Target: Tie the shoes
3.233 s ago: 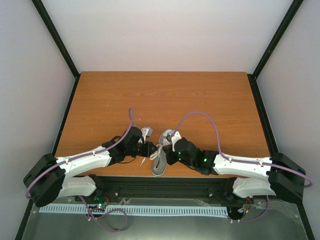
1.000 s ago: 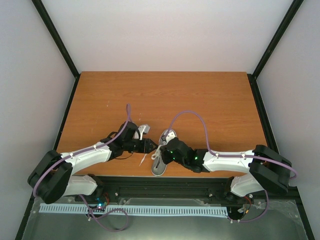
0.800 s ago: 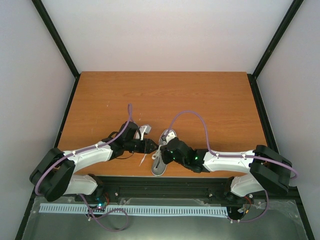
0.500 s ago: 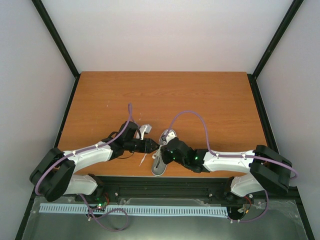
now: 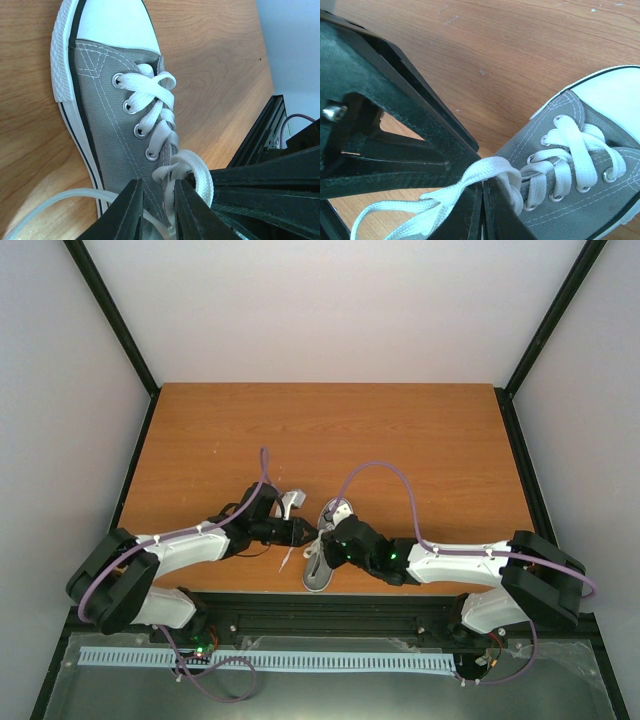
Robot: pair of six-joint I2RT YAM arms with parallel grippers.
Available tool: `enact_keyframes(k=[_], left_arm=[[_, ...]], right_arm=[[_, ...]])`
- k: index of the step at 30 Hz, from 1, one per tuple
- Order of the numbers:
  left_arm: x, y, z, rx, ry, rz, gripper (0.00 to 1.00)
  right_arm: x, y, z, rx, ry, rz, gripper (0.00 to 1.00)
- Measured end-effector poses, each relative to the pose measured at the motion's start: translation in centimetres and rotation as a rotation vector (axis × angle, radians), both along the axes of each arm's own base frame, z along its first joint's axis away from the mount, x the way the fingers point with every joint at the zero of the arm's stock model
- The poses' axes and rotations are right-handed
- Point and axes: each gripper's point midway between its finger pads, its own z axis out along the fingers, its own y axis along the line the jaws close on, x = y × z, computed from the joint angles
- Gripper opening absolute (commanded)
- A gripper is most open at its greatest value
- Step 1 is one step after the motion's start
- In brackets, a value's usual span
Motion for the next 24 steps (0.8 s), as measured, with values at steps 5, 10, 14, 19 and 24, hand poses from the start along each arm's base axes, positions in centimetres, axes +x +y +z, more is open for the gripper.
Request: enact_keyframes(k=[5,10,14,19,24], left_arm=[[0.0,-0.4,0.1,-0.020,0.001,-0.012,0.06],[0.1,-0.7,0.4,-0.041,-0.001,-0.017,0.01],[0.2,-0.6,0.4,-0.040,-0.005,-0.011,0.01],[0.3,-0.4,0.4,-0.032,-0.011,0.007,0.01],[0.5,-0.3,0.3,-0.027,-0.012,0.017,0.01]], right_arm=[[0.0,0.0,0.1,0.002,0.000,0.001,0.03],[0.0,0.0,0.1,0.003,-0.001,0.000,0.03],[0.0,-0.2,0.5,0.005,-0.007,-0.007,0.14],[0.1,-1.0,2.0,0.009,-0.037,-0.017,0.42],[-0.8,-1.3,3.2,-0.015,-0.086,0.014,0.47]])
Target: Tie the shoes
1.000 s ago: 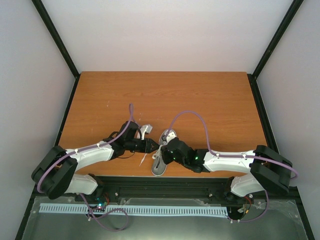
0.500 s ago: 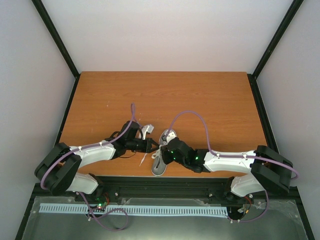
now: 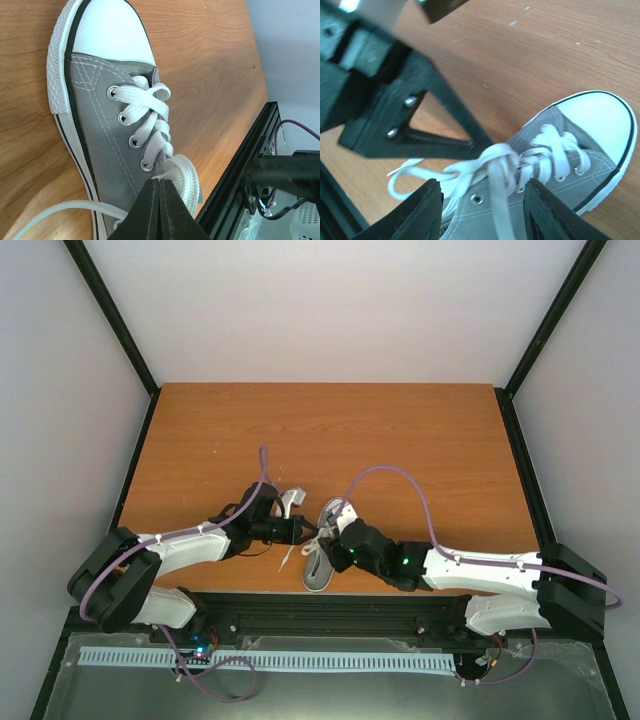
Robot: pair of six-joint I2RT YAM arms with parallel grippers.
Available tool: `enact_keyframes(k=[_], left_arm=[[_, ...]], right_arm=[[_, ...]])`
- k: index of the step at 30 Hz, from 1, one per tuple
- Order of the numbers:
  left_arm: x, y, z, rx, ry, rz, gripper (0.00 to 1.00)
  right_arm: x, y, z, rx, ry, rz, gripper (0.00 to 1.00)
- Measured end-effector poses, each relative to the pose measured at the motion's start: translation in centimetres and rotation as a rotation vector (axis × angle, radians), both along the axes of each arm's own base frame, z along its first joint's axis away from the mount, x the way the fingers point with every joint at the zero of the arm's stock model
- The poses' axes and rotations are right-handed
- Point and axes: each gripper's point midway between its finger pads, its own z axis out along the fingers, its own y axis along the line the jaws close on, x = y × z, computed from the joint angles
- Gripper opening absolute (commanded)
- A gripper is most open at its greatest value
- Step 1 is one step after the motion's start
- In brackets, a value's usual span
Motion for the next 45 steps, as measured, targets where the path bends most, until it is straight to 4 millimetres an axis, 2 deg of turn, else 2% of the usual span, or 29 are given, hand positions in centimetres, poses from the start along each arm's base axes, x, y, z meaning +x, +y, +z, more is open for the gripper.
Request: enact_keyframes(k=[3,7,13,18,21,24,26,31,36,41,45], left_arm=[[0.0,0.0,0.0,0.001,0.000,0.002,0.01],[0.1,0.0,0.0,0.002,0.000,0.004,0.01],[0.1,0.0,0.0,0.002,0.001,0.004,0.01],[0.0,0.0,-0.1,0.003,0.001,0.004,0.01],[0.0,0.0,0.0,0.003,0.001,0.004,0.01],[0.0,0.1,-0.1,0.005,0.003,0.005,0.01],[0.0,0.1,-0.1,0.006,0.004,0.005,0.01],[0.1,0.2,-0.2,0.013,0.002,0.014,0.01],[0.5,0.5,-0.4,0.028,-0.002,0.040,0.01],[0.7,0.6,-0.4,0.034,-0.006,0.054,0.01],[0.7,0.7,-0.6,0.038,0.000,0.063,0.01]], right_arm=[[-1.5,1.0,0.2,-0.048,-0.038,0.065,0.51],[-3.1,3.2,0.5,-0.122,-0.102,0.135,0.53],[-3.6,5.2,-1.0,-0.245,-0.161,0.163,0.52],[-2.9,5.0,-2.2,-0.331,-0.183,0.128,0.45],[-2.4,4.7,-2.3,-0.356,-0.196,0.106,0.37],[-2.1,4.5,-2.1,-0.369,-0.207,0.086,0.15],[-2.0,4.3,-2.1,-0.375,-0.212,0.072,0.04],[-2.1,4.5,-1.9,-0.365,-0.211,0.075,0.03],[-1.5,4.6,-0.9,-0.310,-0.189,0.071,0.03],[1.1,3.0,0.7,-0.167,-0.114,-0.001,0.03],[2.5,1.2,0.3,-0.075,-0.036,-0.047,0.03]])
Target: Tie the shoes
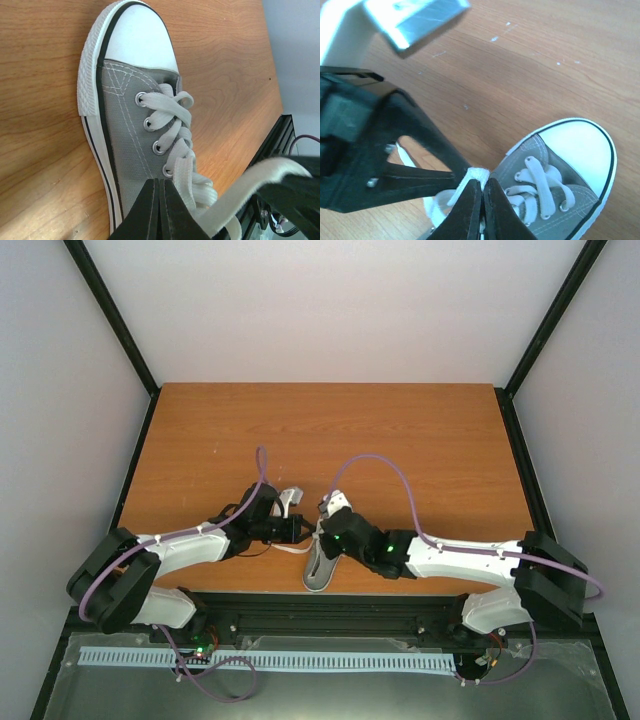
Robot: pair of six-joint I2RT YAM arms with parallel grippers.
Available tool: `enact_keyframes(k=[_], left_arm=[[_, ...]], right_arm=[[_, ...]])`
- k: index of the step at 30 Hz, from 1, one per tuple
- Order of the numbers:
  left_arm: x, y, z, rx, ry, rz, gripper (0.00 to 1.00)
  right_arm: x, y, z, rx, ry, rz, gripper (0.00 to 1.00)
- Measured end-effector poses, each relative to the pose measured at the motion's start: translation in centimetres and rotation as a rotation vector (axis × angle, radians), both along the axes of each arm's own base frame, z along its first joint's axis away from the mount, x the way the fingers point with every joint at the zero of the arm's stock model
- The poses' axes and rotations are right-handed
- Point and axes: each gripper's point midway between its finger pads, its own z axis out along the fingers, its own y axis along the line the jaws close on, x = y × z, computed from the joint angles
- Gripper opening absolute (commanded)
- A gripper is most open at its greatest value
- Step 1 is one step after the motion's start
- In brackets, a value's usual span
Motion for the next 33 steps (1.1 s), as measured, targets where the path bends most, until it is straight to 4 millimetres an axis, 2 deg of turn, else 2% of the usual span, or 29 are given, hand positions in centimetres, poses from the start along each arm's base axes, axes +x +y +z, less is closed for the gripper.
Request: enact_keyframes(k=[13,33], left_arm=[[0.4,1.1,-0.4,0.035,-0.002,0.074,0.01],[1.0,3.0,-1.6,0.129,0.002,0.161,0.01]], right_arm=[[1.4,-3.5,-3.4,0.095,0.189,-0.125,0.03],[1.7,-7.0,-4.0,0.155,0.226,-0.222,0.03]])
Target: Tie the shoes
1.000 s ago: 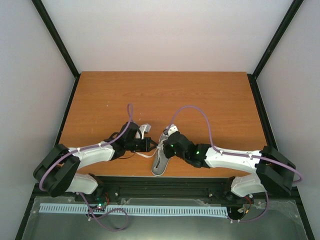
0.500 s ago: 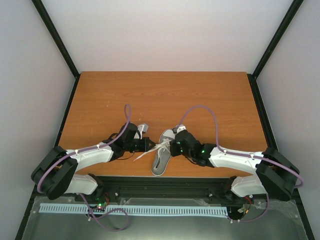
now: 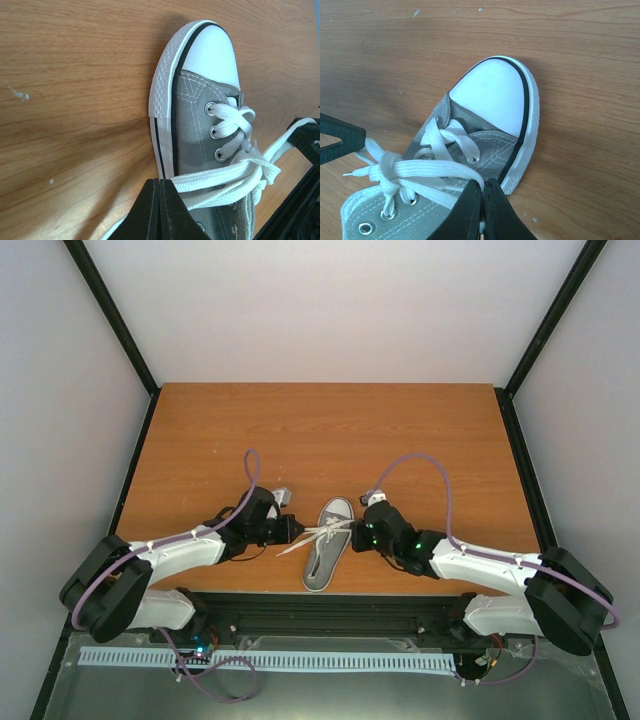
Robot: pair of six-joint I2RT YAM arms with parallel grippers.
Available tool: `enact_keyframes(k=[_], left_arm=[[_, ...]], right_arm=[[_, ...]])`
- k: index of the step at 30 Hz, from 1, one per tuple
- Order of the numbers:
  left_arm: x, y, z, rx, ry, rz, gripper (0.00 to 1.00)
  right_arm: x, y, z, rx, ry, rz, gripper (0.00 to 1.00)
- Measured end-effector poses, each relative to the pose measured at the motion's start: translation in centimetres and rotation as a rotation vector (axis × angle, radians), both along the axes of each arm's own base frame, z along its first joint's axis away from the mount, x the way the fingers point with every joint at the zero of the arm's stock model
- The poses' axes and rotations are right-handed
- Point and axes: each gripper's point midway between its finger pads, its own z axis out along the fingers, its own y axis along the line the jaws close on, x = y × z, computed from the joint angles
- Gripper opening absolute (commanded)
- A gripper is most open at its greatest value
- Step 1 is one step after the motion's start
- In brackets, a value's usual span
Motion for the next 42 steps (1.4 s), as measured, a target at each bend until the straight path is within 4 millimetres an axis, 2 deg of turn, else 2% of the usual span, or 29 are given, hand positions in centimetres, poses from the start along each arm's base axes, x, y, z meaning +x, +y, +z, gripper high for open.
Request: enact_keyframes(k=[22,26,31,38,40,42], left_arm=[[0.7,1.3,-0.7,0.033,0.015,0.054,0.01],[0.7,1.2,-0.7,0.026,0.018,0.050,0.01],[0.3,0.8,-0.7,0.007,0.029,0.019,0.01],[-0.1,0.2,-1.2,-0.004,0.050,-0.023,0.01],[-0.1,0.1,-1.2,-0.007,0.051,-0.032,0.01],[-0.1,-0.1,-1.1,-0.011,0.050,-0.041,0.01]], right_arm=[[0.1,-1.2,0.3,0.026,0.000,-0.023,0.03],[-0.6,-0.9,0.8,0.056,-0.009,0.030,0.03],[-2.6,1.3,2.2,0.118,-0.030,0.198,0.03],[-5.6,7.7,2.5,0.094,-0.022,0.443,0.03],[-6.2,9.0,1.9,0.075,-0.013,0.481,0.08],[-6.7,9.5,1.0,0.052,0.002,0.501,0.23]])
